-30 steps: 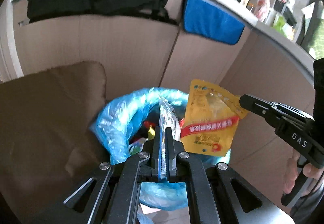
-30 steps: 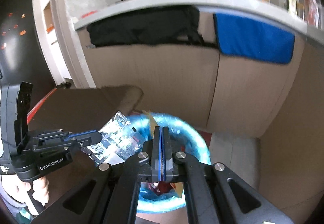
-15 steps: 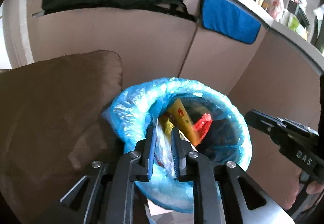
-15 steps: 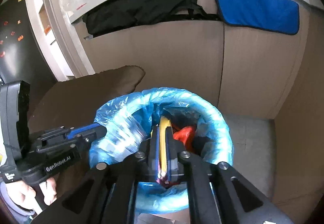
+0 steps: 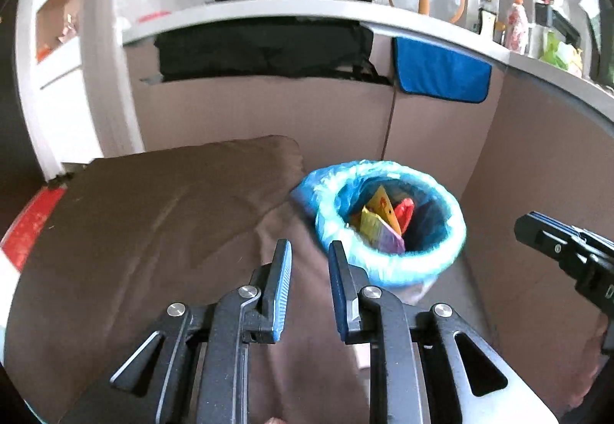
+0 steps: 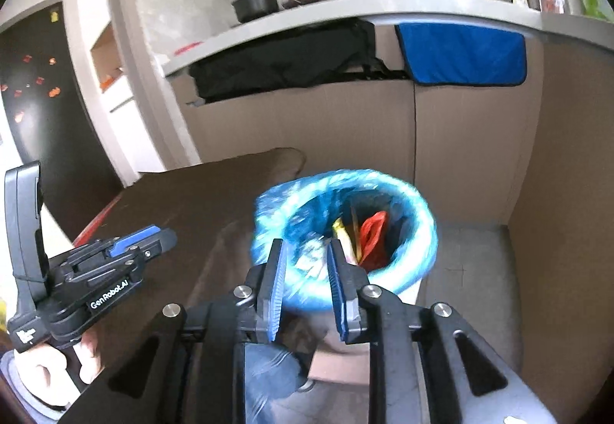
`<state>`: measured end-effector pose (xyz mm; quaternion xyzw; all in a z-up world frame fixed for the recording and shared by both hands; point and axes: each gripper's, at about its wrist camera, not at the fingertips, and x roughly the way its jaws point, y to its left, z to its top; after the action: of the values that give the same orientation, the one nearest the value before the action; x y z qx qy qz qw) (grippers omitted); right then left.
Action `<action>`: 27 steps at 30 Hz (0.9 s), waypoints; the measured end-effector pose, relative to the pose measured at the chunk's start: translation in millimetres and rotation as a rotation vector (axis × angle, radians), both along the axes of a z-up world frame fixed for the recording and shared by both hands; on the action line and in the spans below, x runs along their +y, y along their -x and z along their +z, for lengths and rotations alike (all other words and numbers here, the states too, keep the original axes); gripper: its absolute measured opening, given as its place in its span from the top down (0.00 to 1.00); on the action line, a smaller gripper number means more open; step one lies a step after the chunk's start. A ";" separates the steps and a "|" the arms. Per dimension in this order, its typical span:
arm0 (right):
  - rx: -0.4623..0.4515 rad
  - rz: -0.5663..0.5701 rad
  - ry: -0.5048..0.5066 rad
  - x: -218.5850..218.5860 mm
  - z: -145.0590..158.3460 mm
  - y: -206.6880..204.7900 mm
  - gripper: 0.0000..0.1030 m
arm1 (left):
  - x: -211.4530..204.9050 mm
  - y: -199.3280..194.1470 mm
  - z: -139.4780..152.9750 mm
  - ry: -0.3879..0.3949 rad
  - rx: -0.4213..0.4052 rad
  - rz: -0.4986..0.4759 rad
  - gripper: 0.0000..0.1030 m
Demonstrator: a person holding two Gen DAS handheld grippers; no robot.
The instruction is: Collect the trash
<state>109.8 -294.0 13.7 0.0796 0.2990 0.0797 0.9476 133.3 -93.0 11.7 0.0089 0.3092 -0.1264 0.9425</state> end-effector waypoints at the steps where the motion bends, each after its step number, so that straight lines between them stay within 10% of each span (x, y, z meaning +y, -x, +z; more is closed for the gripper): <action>1: -0.008 0.007 -0.009 3.3 2.0 11.6 0.78 | 4.7 13.0 1.8 -0.001 -0.013 -0.002 0.79; 11: -0.103 -0.005 0.066 52.2 -1.8 144.1 0.72 | 49.8 141.3 18.7 -0.061 -0.172 0.091 0.79; 27: -0.191 -0.053 0.150 73.8 -3.8 205.9 0.71 | 57.0 198.7 16.2 -0.079 -0.200 0.129 0.79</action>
<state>-96.2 -220.3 9.9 0.0083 0.2102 0.0395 0.9768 -65.4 -36.0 27.9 0.0385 0.2185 -0.0517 0.9737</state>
